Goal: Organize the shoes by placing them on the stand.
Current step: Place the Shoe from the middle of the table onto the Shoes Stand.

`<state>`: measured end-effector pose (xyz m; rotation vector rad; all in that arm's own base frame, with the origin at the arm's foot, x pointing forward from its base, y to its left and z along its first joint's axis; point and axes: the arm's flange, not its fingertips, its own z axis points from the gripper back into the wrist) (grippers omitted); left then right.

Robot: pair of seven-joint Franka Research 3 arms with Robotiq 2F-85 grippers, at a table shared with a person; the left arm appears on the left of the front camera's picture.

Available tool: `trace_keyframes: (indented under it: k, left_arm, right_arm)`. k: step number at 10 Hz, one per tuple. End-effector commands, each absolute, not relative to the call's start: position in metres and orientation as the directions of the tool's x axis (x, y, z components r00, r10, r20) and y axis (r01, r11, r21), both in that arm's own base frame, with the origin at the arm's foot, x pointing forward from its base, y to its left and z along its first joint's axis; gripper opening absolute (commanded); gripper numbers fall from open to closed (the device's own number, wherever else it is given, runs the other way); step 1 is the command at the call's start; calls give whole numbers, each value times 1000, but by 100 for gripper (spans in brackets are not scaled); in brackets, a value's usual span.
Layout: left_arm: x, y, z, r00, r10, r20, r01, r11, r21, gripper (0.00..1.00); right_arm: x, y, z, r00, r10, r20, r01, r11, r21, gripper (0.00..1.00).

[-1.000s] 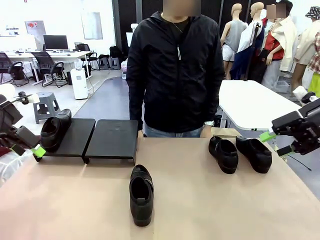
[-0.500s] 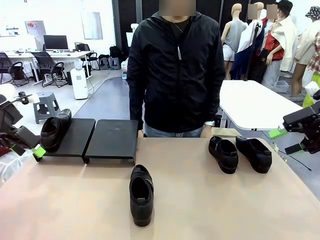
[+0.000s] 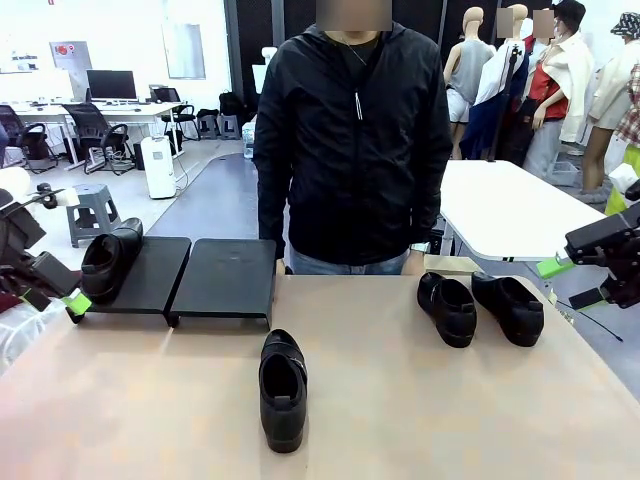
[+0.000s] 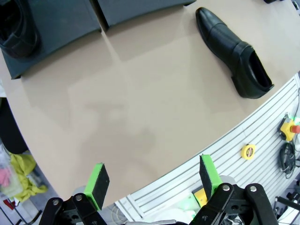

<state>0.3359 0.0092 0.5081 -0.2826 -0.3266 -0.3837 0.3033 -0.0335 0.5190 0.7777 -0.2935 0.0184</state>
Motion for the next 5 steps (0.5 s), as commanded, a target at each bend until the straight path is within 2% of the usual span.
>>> trace_keyframes:
  k: [1, 4, 5]
  left_arm:
    - [334, 9, 504, 878, -311, 365, 400, 894, -201, 100]
    - [336, 9, 508, 877, -318, 361, 408, 890, -206, 100]
    - [344, -43, 518, 874, -358, 329, 431, 884, -183, 100]
  right_arm:
    - [304, -33, 520, 958, -95, 272, -132, 695, 707, 100]
    - [304, -33, 520, 958, -95, 272, -132, 695, 707, 100]
    - [304, -33, 520, 958, -95, 272, -132, 695, 707, 100]
